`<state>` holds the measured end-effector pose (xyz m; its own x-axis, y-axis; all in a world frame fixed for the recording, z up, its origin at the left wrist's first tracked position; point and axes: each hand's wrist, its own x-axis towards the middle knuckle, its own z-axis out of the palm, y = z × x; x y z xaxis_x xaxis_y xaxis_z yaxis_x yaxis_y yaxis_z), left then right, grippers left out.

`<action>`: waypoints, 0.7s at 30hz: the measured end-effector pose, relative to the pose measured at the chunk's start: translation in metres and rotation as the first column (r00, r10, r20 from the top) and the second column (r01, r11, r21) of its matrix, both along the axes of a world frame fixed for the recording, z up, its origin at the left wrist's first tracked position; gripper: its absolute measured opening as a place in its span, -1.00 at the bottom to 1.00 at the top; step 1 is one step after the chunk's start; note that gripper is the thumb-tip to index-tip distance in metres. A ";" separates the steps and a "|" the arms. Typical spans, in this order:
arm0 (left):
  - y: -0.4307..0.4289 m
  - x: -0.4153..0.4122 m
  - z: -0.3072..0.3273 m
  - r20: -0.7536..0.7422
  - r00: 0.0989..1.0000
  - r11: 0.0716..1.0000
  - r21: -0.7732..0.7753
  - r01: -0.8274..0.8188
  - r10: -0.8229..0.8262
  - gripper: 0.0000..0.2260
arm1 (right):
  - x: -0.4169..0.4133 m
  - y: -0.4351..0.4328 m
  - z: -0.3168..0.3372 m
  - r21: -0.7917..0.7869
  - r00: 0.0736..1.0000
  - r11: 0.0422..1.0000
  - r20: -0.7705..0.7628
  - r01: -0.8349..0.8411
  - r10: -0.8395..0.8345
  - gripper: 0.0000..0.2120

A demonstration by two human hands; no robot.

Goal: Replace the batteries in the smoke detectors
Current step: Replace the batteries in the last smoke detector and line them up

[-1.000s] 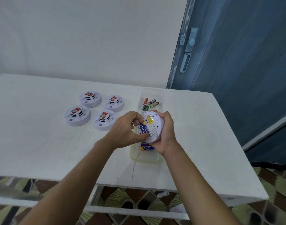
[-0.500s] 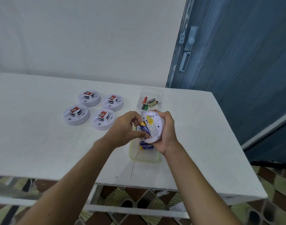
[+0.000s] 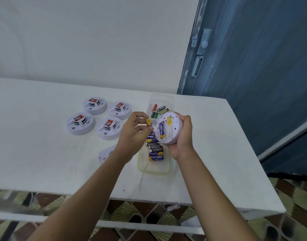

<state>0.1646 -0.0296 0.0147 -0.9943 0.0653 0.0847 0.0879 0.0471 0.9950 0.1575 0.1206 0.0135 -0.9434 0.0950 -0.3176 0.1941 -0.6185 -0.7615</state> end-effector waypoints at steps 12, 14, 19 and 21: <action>-0.008 0.014 -0.023 0.055 0.853 0.473 -0.813 0.340 -0.519 -0.81 | 0.004 0.030 -0.010 -0.013 0.998 0.998 0.014 0.063 -0.063 -0.76; -0.007 0.013 -0.023 0.047 0.838 0.430 -0.842 0.327 -0.544 -0.81 | 0.006 0.028 -0.011 -0.028 0.999 0.998 0.011 0.053 -0.053 -0.75; -0.011 0.011 -0.022 -0.053 0.879 0.551 -0.797 0.249 -0.474 -0.87 | 0.009 0.025 -0.013 -0.092 1.000 0.996 0.006 -0.013 0.014 -0.64; -0.010 0.010 -0.017 -0.229 0.911 0.707 -0.701 0.092 -0.345 -0.91 | 0.011 0.024 -0.014 -0.111 0.999 0.993 0.001 -0.049 0.049 -0.62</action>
